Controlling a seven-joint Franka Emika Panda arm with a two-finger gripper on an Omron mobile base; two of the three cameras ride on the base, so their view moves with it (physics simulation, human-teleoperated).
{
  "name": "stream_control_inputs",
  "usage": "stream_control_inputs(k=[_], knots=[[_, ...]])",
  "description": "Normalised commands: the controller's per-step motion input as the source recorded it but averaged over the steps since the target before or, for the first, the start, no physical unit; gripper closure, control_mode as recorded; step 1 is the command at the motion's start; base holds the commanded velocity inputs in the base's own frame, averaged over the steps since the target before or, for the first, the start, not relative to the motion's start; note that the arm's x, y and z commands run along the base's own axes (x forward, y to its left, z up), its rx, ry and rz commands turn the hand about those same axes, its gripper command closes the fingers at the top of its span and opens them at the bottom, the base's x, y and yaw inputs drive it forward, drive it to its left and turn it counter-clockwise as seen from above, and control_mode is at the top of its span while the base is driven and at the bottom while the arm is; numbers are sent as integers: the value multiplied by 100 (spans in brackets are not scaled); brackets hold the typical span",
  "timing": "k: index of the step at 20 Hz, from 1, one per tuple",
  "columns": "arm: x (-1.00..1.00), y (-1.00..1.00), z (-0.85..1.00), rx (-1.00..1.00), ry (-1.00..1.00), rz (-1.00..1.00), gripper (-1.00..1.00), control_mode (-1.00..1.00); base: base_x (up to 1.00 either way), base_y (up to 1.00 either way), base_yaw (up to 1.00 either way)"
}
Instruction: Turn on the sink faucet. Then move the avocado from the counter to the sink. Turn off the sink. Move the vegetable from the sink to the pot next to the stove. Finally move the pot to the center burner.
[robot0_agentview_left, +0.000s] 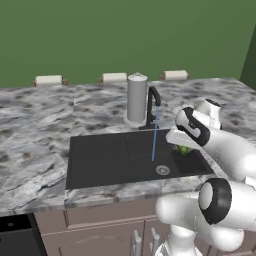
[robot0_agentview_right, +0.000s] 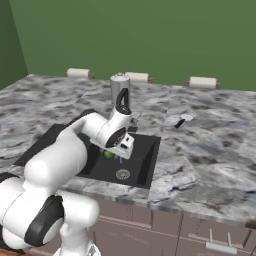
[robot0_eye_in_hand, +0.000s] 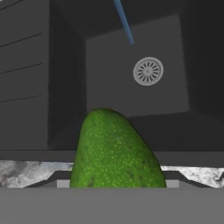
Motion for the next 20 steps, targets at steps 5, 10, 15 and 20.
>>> stream_control_inputs(k=[5,10,15,20], knots=[[47,-1,-24,0,3,10,100,-100,0,0,0],[40,3,-33,0,6,4,100,-100,0,0,0],[12,0,-37,0,6,2,100,-100,0,0,0],[20,4,-35,0,6,0,100,-100,0,0,0]])
